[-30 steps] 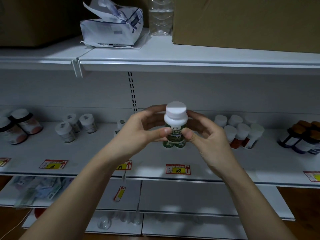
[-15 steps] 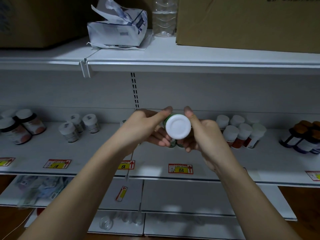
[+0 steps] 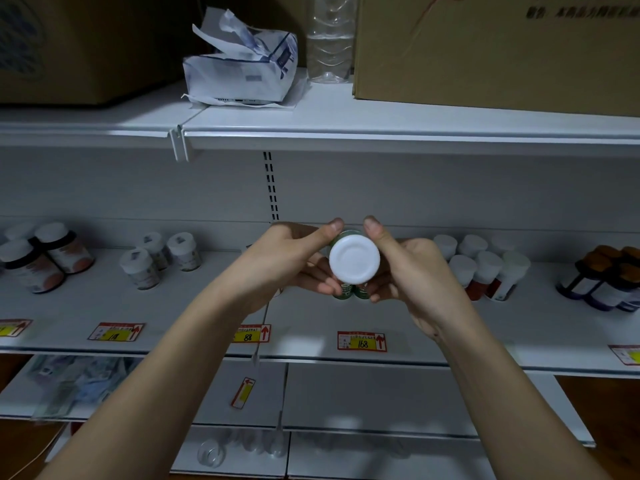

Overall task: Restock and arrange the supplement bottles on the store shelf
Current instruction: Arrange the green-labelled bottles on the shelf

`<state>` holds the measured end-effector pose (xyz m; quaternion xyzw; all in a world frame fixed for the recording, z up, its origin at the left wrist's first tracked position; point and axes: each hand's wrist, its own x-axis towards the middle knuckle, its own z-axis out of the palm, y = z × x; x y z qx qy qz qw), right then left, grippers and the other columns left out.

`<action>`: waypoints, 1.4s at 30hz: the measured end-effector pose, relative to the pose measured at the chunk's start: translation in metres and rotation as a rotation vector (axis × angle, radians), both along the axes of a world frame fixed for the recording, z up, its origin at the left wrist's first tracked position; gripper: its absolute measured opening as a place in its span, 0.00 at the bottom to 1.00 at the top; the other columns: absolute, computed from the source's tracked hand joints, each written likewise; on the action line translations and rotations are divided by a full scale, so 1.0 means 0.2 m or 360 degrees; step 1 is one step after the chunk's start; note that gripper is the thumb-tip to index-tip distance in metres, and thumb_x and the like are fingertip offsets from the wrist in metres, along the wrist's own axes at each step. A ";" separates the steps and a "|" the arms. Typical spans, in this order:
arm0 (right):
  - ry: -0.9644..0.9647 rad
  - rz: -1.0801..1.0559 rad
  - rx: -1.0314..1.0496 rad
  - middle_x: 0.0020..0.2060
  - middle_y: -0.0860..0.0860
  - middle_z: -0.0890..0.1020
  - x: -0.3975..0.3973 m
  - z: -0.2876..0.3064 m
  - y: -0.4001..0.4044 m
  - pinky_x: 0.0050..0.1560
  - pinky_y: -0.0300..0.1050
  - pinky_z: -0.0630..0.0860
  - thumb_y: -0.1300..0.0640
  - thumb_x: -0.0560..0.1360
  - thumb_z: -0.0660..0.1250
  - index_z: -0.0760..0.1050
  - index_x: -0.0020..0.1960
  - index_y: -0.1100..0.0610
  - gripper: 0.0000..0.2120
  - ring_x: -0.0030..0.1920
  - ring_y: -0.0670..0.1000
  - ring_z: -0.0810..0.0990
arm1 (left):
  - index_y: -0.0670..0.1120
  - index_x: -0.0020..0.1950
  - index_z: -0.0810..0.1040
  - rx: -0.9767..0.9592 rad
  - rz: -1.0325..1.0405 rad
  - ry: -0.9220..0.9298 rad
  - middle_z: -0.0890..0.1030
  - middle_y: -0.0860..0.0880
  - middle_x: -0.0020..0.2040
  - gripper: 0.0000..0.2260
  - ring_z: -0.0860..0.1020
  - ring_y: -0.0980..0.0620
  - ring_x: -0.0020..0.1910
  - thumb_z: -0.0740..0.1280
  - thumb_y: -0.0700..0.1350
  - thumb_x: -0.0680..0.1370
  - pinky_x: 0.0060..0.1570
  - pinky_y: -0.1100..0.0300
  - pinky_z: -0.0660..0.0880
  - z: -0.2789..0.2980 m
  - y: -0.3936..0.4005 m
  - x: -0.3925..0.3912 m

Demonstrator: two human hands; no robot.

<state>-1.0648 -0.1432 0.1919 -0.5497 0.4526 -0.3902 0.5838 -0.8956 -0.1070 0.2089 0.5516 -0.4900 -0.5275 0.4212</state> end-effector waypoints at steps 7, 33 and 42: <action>-0.0034 0.0121 -0.0061 0.41 0.54 0.87 -0.04 -0.04 0.00 0.39 0.46 0.84 0.45 0.71 0.69 0.82 0.53 0.60 0.21 0.43 0.55 0.87 | 0.47 0.71 0.73 -0.0072 -0.0037 0.0073 0.86 0.42 0.46 0.25 0.85 0.48 0.45 0.68 0.51 0.74 0.42 0.59 0.82 -0.05 -0.01 0.03; 0.0209 -0.0203 -0.0288 0.44 0.50 0.85 -0.09 -0.39 -0.17 0.54 0.53 0.79 0.62 0.78 0.67 0.80 0.47 0.50 0.08 0.48 0.51 0.84 | 0.52 0.63 0.76 -0.0253 0.0339 0.0166 0.82 0.47 0.57 0.16 0.82 0.48 0.57 0.71 0.38 0.77 0.55 0.51 0.81 -0.31 -0.23 0.03; 0.1107 -0.0206 -0.0374 0.56 0.52 0.82 -0.20 -0.89 -0.37 0.50 0.37 0.70 0.54 0.79 0.65 0.78 0.58 0.55 0.10 0.56 0.53 0.77 | 0.46 0.66 0.73 -0.0263 0.0592 0.0021 0.82 0.53 0.53 0.18 0.80 0.59 0.50 0.70 0.37 0.78 0.48 0.63 0.76 -0.53 -0.52 0.13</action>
